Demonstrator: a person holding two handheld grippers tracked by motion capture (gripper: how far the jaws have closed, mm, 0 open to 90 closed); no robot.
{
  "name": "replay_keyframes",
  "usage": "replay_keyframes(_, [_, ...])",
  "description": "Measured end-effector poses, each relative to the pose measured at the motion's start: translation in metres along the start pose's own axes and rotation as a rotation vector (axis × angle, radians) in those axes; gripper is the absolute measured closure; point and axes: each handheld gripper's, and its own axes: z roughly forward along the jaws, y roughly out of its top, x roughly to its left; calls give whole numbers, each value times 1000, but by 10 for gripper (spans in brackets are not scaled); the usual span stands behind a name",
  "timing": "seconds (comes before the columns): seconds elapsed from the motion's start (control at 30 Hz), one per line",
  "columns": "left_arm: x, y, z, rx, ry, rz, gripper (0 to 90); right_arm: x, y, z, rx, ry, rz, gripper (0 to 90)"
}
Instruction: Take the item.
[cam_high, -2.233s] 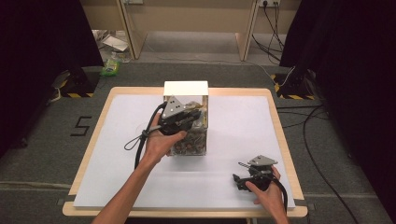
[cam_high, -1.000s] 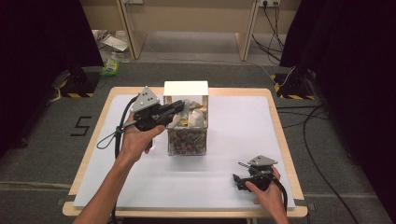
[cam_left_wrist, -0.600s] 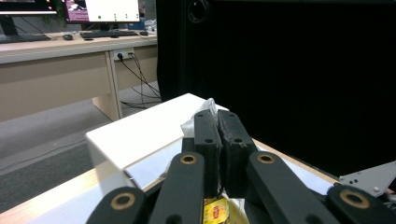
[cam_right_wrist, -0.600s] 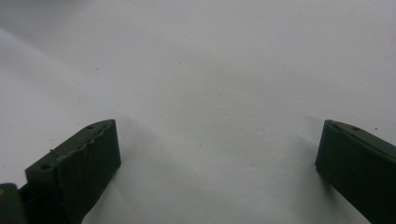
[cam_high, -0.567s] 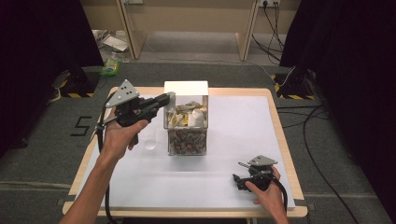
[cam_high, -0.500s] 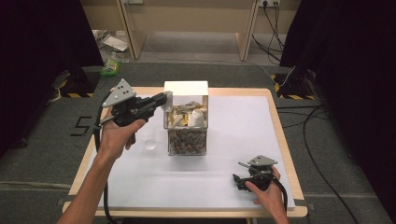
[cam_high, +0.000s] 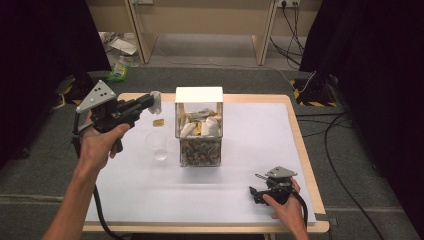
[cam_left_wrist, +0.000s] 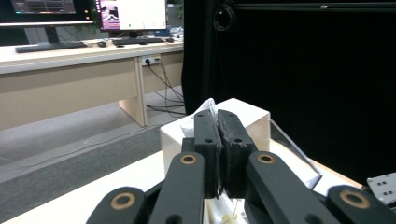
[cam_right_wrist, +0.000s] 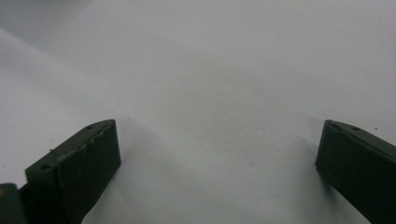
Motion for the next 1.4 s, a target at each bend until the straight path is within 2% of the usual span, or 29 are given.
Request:
replay_keyframes(0.17, [7, -8, -4, 5, 23, -6, 864, 0, 0, 0, 0, 0, 0, 5])
replay_keyframes(0.23, [12, -19, -4, 11, 41, -15, 864, 0, 0, 0, 0, 0, 0, 4])
replay_keyframes(0.3, [13, -22, -3, 11, 41, -16, 864, 0, 0, 0, 0, 0, 0, 4])
replay_keyframes(0.33, [17, -33, 0, 22, 53, -29, 864, 0, 0, 0, 0, 0, 0, 5])
replay_keyframes(0.37, [17, -33, 0, 22, 53, -29, 864, 0, 0, 0, 0, 0, 0, 5])
replay_keyframes(0.4, [21, -44, 3, 32, 66, -32, 864, 0, 0, 0, 0, 0, 0, 5])
replay_keyframes(0.6, [32, -74, 9, 43, 104, -56, 864, 0, 0, 0, -1, 0, -1, 5])
replay_keyframes(0.63, [32, -74, 9, 43, 104, -56, 864, 0, 0, 0, -1, 0, -1, 5])
replay_keyframes(0.67, [34, -84, 12, 47, 115, -54, 864, 0, 0, 0, -1, 0, -2, 4])
replay_keyframes(0.7, [34, -84, 12, 47, 115, -54, 864, 0, 0, 0, 0, 0, 0, 4])
replay_keyframes(0.73, [36, -92, 14, 50, 130, -35, 863, 0, 0, 0, -1, 0, 0, 4])
replay_keyframes(0.83, [36, -100, 16, 60, 144, -24, 863, 0, 0, 0, -1, 0, 1, 4])
replay_keyframes(0.87, [37, -105, 20, 68, 158, -9, 863, 0, 0, 0, -1, 1, 1, 5])
replay_keyframes(1.07, [35, -116, 30, 101, 165, 23, 857, 0, 0, 0, -1, 0, 2, 5])
replay_keyframes(1.23, [34, -129, 37, 129, 157, 10, 858, 0, 0, 0, -1, 0, 0, 5])
replay_keyframes(1.4, [37, -141, 38, 147, 154, -22, 859, 0, 0, 0, -1, 0, 1, 5])
